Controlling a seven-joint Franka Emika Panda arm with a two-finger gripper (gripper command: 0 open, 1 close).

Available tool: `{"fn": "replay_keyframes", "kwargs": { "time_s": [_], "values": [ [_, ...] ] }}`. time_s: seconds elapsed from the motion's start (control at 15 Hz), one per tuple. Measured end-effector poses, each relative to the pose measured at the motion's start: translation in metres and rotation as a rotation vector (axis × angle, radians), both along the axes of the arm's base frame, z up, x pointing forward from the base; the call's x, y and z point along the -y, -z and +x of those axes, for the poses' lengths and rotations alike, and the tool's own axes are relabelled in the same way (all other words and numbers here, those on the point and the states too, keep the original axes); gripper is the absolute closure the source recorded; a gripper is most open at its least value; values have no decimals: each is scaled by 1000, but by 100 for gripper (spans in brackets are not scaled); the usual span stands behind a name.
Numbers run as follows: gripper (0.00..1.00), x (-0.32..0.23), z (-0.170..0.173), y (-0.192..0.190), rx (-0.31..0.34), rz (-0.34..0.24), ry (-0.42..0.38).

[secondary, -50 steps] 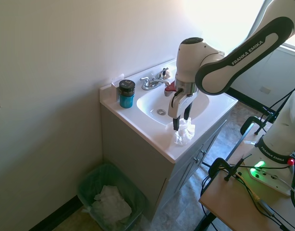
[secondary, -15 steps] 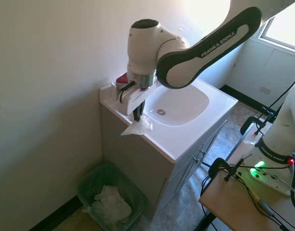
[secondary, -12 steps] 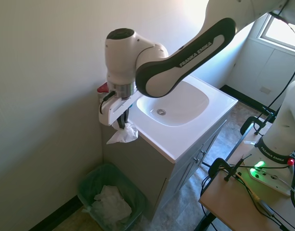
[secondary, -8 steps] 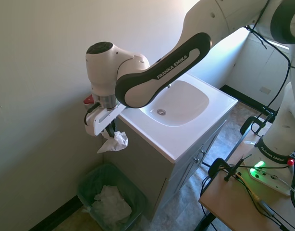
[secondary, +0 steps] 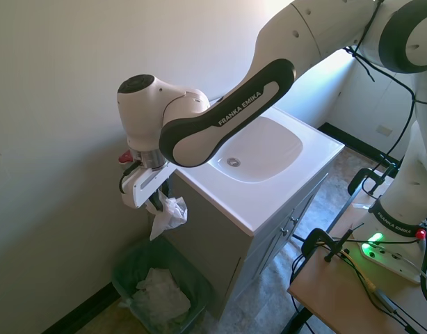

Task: Throw the tissue in the trash bin

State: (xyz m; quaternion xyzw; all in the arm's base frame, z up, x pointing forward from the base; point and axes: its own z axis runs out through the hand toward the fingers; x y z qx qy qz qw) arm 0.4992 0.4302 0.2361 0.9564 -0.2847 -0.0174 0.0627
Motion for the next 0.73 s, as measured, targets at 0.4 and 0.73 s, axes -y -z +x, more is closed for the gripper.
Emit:
{"fn": "replay_keyframes", "kwargs": {
  "time_s": [0.4, 0.73],
  "values": [
    [0, -7, -6, -9, 8, -8, 6],
    [0, 8, -9, -85, 96, 3, 72]
  ]
}}
